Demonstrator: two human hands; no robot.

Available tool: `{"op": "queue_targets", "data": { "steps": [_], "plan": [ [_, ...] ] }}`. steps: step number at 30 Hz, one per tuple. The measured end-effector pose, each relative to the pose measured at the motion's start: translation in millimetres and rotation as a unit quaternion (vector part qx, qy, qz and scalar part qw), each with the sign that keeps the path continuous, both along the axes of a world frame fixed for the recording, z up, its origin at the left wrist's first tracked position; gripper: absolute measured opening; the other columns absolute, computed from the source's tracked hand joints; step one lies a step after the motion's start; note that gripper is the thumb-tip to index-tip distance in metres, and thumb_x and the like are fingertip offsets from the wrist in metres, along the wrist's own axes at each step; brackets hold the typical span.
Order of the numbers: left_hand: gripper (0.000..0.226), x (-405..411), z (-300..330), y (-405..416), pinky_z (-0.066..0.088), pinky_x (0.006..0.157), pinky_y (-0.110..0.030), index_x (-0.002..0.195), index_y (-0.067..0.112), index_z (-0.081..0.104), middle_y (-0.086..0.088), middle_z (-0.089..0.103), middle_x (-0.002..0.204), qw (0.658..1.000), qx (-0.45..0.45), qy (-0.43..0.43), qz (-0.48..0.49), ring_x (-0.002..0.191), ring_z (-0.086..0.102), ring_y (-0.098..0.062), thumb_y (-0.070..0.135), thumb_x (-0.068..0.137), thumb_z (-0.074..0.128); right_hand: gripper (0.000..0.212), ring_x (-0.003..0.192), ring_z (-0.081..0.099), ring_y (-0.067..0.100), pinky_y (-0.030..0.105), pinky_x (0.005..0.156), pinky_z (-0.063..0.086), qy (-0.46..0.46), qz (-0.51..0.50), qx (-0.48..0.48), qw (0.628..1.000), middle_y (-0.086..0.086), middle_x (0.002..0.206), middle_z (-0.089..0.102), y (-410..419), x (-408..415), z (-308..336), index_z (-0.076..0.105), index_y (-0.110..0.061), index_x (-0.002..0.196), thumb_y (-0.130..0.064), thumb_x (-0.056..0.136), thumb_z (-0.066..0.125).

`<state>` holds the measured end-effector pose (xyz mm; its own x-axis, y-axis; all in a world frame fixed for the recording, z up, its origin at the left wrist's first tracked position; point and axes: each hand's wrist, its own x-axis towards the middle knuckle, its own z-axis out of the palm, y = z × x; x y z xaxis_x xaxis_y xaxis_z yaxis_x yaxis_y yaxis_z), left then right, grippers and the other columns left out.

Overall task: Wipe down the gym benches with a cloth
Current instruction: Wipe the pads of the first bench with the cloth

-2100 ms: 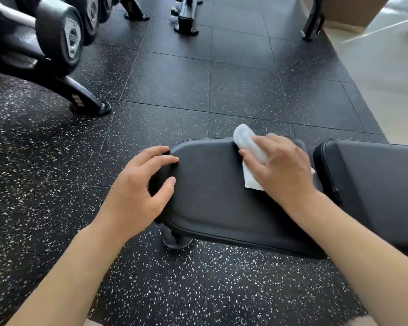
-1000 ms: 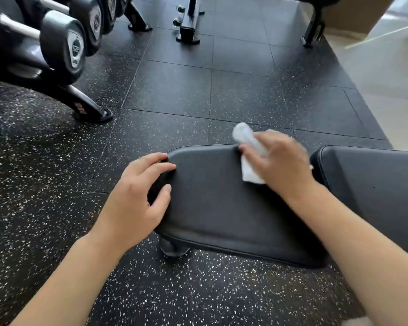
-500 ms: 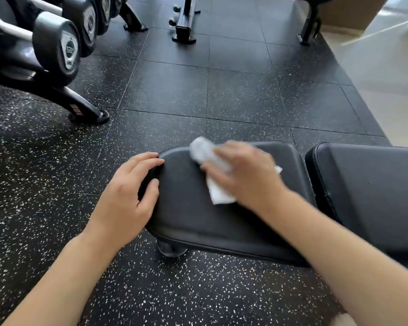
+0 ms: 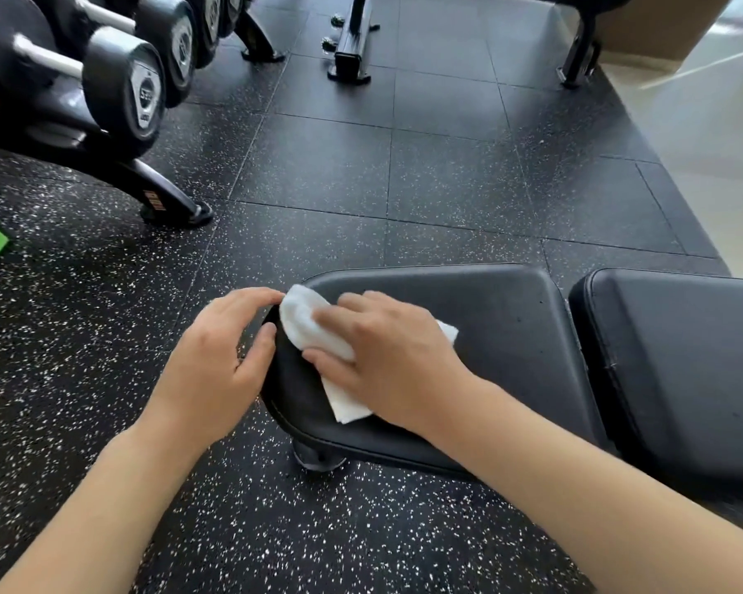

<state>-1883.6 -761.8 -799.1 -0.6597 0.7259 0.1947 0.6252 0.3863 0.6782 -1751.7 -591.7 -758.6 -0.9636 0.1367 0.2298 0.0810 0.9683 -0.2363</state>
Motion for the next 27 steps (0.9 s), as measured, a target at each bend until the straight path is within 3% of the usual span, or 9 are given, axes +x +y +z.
{"op": "queue_targets", "data": {
  "steps": [3,7,9,12,16,21,23,27],
  "plan": [
    [0.039,0.7,-0.7,-0.3,0.043,0.112,-0.034,0.135,0.021,0.063,0.01,0.065,0.131,1.0,0.004,-0.002,0.002,0.126,0.058,-0.013,0.024,0.098,0.051,0.03,0.091,0.064,0.023,0.036,0.07,0.05,0.01,-0.019,-0.003,1.0,-0.006,0.092,0.065,26.0,11.9,0.8,0.071,-0.026,0.102,-0.054,0.093,0.066],
    [0.038,0.2,-0.9,1.8,0.046,0.112,-0.041,0.133,0.02,0.064,0.011,0.065,0.13,1.0,0.017,-0.002,-0.002,0.126,0.059,-0.014,0.02,0.097,0.052,0.037,0.095,0.066,0.031,0.036,0.072,0.044,0.024,-0.236,0.009,0.971,0.0,0.093,0.068,106.6,12.5,-2.7,0.072,-0.021,0.097,-0.056,0.095,0.06],
    [0.038,0.9,-1.3,3.1,0.045,0.113,-0.042,0.132,0.02,0.065,0.011,0.064,0.131,1.0,0.025,-0.002,-0.003,0.127,0.058,-0.013,0.018,0.096,0.052,0.038,0.095,0.065,0.033,0.033,0.071,0.035,0.003,-0.293,0.012,0.956,0.003,0.092,0.067,128.7,9.3,-3.0,0.069,-0.018,0.092,-0.053,0.096,0.056],
    [0.038,0.6,-1.6,3.2,0.046,0.113,-0.043,0.132,0.019,0.065,0.011,0.064,0.132,1.0,0.028,0.0,-0.004,0.128,0.058,-0.012,0.018,0.096,0.051,0.037,0.101,0.063,0.029,0.033,0.073,0.031,-0.015,-0.257,0.019,0.966,0.001,0.098,0.066,106.9,-3.0,-0.4,0.069,-0.021,0.098,-0.054,0.099,0.054],
    [0.04,-0.9,-1.7,1.9,0.045,0.112,-0.042,0.135,0.018,0.064,0.009,0.065,0.131,1.0,0.014,0.0,0.002,0.127,0.058,-0.014,0.021,0.097,0.051,0.034,0.104,0.061,0.026,0.037,0.079,0.043,-0.022,-0.095,-0.001,0.995,-0.002,0.104,0.065,33.6,-9.6,6.1,0.065,-0.021,0.102,-0.055,0.098,0.058],
    [0.04,-2.7,-2.3,-1.7,0.044,0.108,-0.03,0.137,0.023,0.062,0.014,0.065,0.129,1.0,0.004,-0.012,0.005,0.124,0.058,-0.009,0.027,0.1,0.048,0.031,0.079,0.057,0.023,0.033,0.062,0.039,-0.025,0.068,-0.005,0.997,-0.002,0.086,0.06,-14.6,15.7,3.2,0.069,-0.017,0.097,-0.048,0.096,0.063],
    [0.04,-4.4,-3.0,-3.0,0.042,0.108,-0.027,0.137,0.023,0.062,0.013,0.065,0.129,1.0,0.005,-0.007,0.007,0.124,0.058,-0.009,0.025,0.099,0.048,0.033,0.081,0.061,0.024,0.035,0.063,0.043,-0.01,0.053,0.02,0.998,-0.002,0.088,0.063,3.0,18.3,0.0,0.071,-0.019,0.097,-0.05,0.096,0.061],
    [0.036,-5.6,-5.1,-2.6,0.04,0.111,-0.024,0.137,0.02,0.063,0.013,0.065,0.13,1.0,0.011,0.0,0.014,0.126,0.057,-0.01,0.011,0.103,0.056,0.031,0.099,0.066,0.03,0.037,0.075,0.045,0.032,-0.168,0.027,0.985,0.001,0.098,0.067,81.9,10.3,-2.1,0.072,-0.021,0.102,-0.05,0.097,0.064]
  ]
}}
